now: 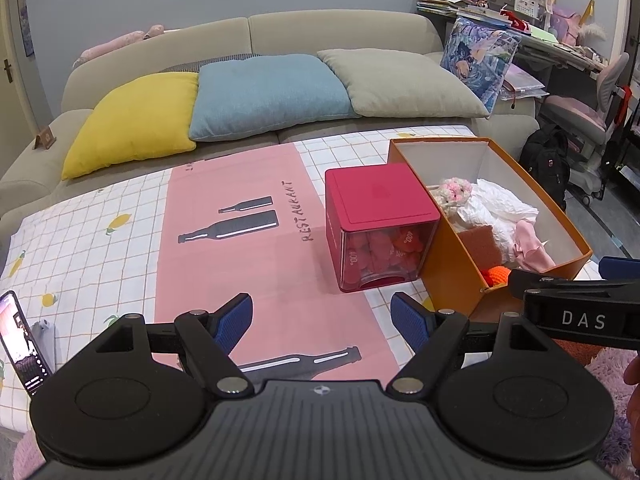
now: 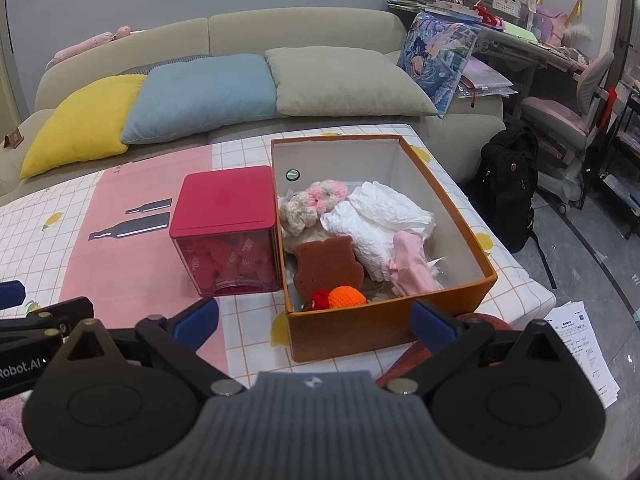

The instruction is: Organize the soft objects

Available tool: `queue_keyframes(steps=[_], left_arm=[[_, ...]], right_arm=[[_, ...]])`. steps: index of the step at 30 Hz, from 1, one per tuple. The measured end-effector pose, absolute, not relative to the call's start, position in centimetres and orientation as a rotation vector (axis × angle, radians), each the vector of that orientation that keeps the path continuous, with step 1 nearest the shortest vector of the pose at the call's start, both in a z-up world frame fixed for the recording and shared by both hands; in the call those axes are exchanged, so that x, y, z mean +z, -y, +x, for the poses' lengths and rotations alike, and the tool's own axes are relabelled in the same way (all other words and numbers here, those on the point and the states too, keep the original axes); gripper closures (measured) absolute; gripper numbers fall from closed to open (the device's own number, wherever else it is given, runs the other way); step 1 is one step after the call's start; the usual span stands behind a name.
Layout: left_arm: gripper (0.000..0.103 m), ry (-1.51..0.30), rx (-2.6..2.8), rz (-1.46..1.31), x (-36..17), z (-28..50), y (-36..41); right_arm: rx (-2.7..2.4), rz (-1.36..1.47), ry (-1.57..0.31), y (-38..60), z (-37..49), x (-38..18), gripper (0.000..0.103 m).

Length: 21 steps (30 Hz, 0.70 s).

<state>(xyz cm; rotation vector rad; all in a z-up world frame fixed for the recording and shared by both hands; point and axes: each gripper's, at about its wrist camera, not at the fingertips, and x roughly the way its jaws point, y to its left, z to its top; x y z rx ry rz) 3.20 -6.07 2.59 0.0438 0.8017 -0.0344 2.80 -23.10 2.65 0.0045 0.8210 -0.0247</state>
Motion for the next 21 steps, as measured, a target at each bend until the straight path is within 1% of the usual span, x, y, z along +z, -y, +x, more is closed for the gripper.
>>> queue_keyframes(steps=[21], left_arm=[[0.011,-0.795,-0.038,0.048,2.67,3.14,6.17]], right_arm=[[-0.019,0.002,-0.829,22.89,2.81,2.51,0.003]])
